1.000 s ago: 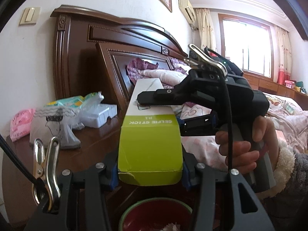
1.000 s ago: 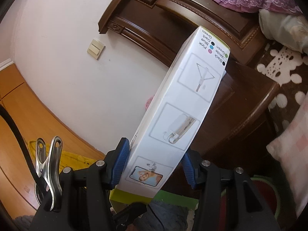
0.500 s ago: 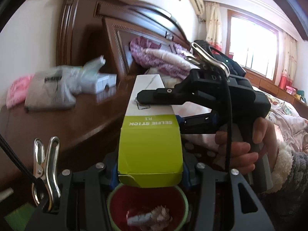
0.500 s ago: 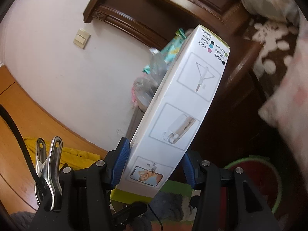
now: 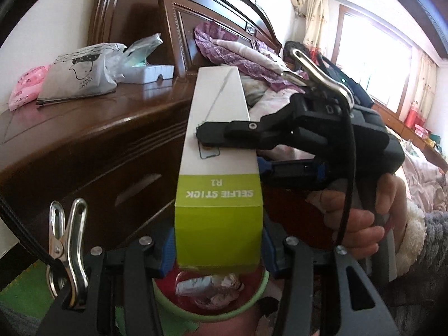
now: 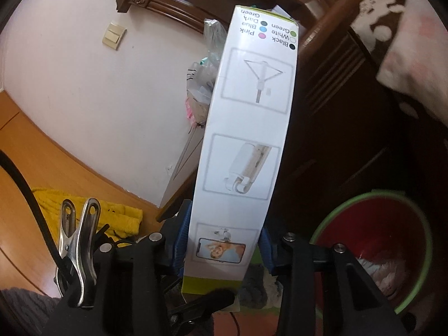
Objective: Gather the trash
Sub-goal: 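Lift the box off the table with both grippers and carry it over the red bin, then open both grippers to drop the box into the red bin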
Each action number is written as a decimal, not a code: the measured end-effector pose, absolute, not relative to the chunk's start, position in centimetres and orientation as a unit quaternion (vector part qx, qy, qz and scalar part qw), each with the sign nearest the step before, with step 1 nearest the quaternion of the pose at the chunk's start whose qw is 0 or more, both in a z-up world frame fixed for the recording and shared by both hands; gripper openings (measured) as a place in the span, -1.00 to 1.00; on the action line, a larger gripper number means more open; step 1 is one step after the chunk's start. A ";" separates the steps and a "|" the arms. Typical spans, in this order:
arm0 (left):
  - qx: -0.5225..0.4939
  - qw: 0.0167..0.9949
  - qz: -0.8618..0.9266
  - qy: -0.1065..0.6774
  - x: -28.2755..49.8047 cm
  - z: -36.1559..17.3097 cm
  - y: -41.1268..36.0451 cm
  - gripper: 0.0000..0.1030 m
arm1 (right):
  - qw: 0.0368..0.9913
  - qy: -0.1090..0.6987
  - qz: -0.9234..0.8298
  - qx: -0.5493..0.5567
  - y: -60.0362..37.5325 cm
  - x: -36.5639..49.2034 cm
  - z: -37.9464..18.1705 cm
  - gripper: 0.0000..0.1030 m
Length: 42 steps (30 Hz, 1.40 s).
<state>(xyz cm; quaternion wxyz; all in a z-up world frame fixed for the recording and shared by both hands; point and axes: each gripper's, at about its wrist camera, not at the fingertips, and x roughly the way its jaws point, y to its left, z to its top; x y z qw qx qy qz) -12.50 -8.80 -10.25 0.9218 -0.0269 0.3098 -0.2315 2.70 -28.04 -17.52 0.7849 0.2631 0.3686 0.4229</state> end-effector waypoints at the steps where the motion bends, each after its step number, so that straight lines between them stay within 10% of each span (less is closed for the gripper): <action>1: -0.026 0.920 -0.235 0.313 -12.7 -10.4 -8.8 0.00 | 0.782 0.372 0.423 0.266 -28.1 2.4 -17.9 -0.18; 42: -0.102 0.750 -0.170 0.631 -7.1 -27.2 -8.5 0.01 | 0.621 0.688 0.206 0.315 -26.9 7.1 -39.5 0.14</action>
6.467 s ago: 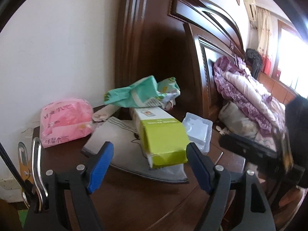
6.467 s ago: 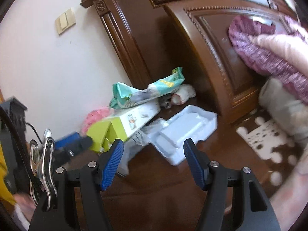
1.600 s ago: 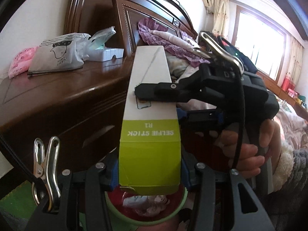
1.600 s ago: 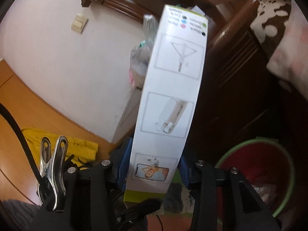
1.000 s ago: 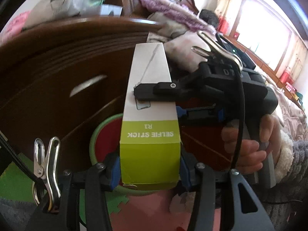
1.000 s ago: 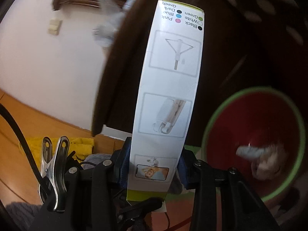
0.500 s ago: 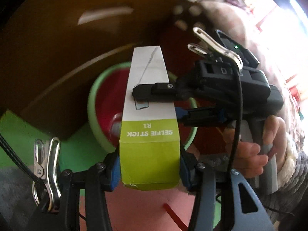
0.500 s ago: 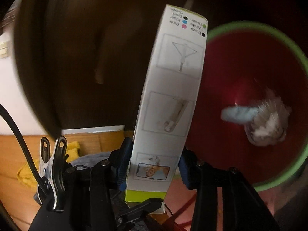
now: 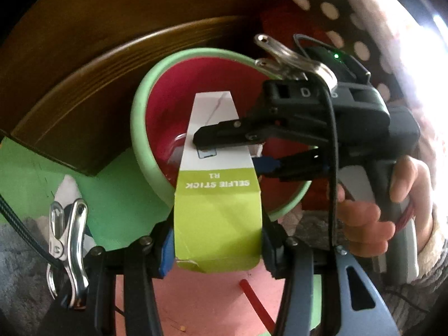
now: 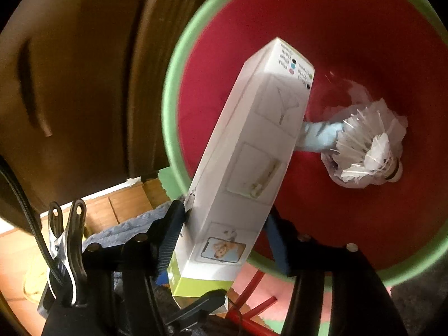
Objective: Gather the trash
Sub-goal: 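Open both grippers to drop the box into the red bin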
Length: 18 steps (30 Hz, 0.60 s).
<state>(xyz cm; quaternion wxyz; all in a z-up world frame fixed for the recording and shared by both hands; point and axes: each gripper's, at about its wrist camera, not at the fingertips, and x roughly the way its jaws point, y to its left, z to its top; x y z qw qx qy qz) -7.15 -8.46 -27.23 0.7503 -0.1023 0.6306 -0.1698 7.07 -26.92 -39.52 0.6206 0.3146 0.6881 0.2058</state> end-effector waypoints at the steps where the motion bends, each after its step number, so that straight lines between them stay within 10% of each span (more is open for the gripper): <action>1: -0.103 0.750 -0.167 0.632 -7.1 -27.4 -8.6 0.01 | 0.618 0.690 0.204 0.316 -26.8 7.6 -39.6 0.14; 18: -0.044 0.759 -0.142 0.634 -5.8 -28.2 -10.8 0.05 | 0.634 0.713 0.140 0.266 -28.5 10.0 -41.4 0.34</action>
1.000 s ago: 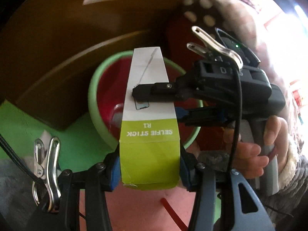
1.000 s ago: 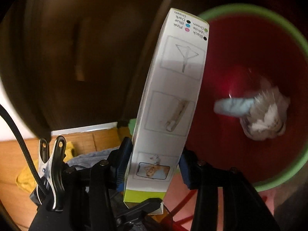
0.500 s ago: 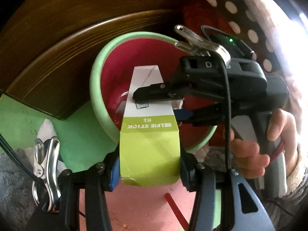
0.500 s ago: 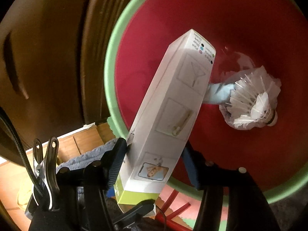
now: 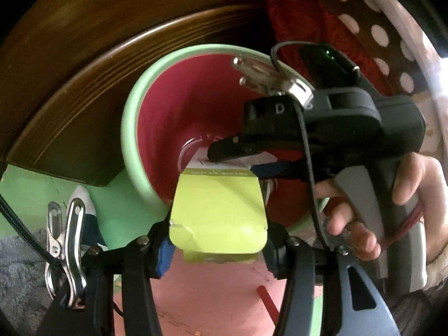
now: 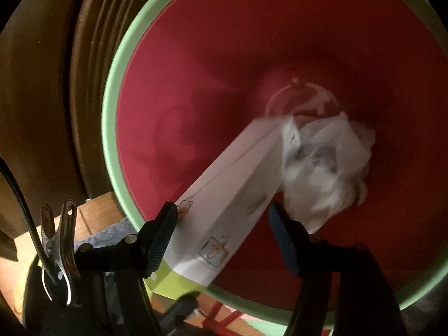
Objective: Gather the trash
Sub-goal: 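Open both grippers to drop the box into the red bin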
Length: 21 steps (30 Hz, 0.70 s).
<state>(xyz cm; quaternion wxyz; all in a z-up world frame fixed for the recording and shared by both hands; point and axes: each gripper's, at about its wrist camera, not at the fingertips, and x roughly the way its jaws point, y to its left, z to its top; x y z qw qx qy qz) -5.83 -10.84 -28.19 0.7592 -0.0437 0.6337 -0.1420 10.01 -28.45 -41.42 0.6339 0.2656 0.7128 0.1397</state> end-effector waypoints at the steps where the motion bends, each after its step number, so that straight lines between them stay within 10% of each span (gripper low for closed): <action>1: -0.044 0.759 -0.142 0.634 -5.8 -28.2 -10.8 0.05 | 0.634 0.714 0.138 0.261 -28.5 10.0 -41.4 0.34; 6: -0.036 0.764 -0.136 0.629 -5.6 -27.8 -10.5 0.07 | 0.670 0.704 0.126 0.199 -28.1 9.9 -40.3 0.43; 13: -0.030 0.800 -0.097 0.592 -5.8 -26.1 -9.8 0.70 | 0.724 0.667 0.118 0.135 -27.9 9.5 -37.9 0.50; 21: -0.037 0.797 -0.112 0.592 -5.7 -25.8 -9.7 0.71 | 0.755 0.635 0.140 0.090 -26.7 9.1 -36.5 0.50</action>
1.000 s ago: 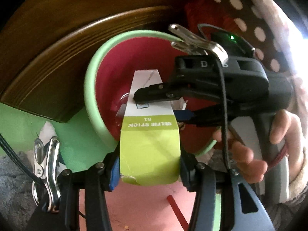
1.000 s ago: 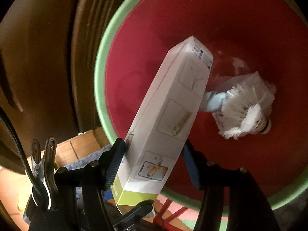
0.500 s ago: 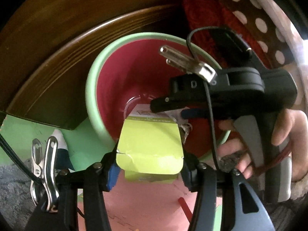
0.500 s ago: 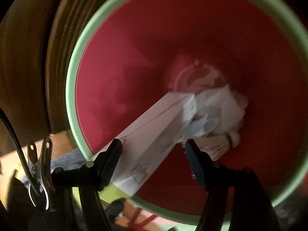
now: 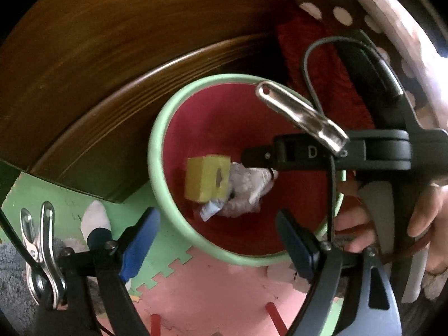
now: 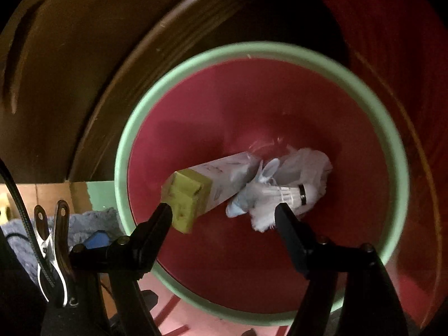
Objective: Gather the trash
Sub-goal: 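Open both grippers to drop the box into the red bin, then raise both open grippers out of the bin toward the nightstand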
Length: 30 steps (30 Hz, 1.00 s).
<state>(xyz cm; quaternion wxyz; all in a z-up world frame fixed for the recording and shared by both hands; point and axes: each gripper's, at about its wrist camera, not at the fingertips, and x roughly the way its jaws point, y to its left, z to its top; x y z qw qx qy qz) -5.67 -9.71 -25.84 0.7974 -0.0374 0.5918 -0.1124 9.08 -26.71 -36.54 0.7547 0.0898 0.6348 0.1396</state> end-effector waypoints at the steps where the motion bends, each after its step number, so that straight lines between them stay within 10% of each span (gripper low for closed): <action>1: -0.037 0.798 -0.113 0.590 -5.7 -25.8 -9.8 0.71 | 0.758 0.631 0.140 0.084 -26.6 8.9 -35.9 0.50; 30: 0.010 0.856 -0.158 0.492 -7.8 -19.8 -12.7 0.71 | 0.808 0.564 0.160 0.061 -27.9 5.6 -28.9 0.50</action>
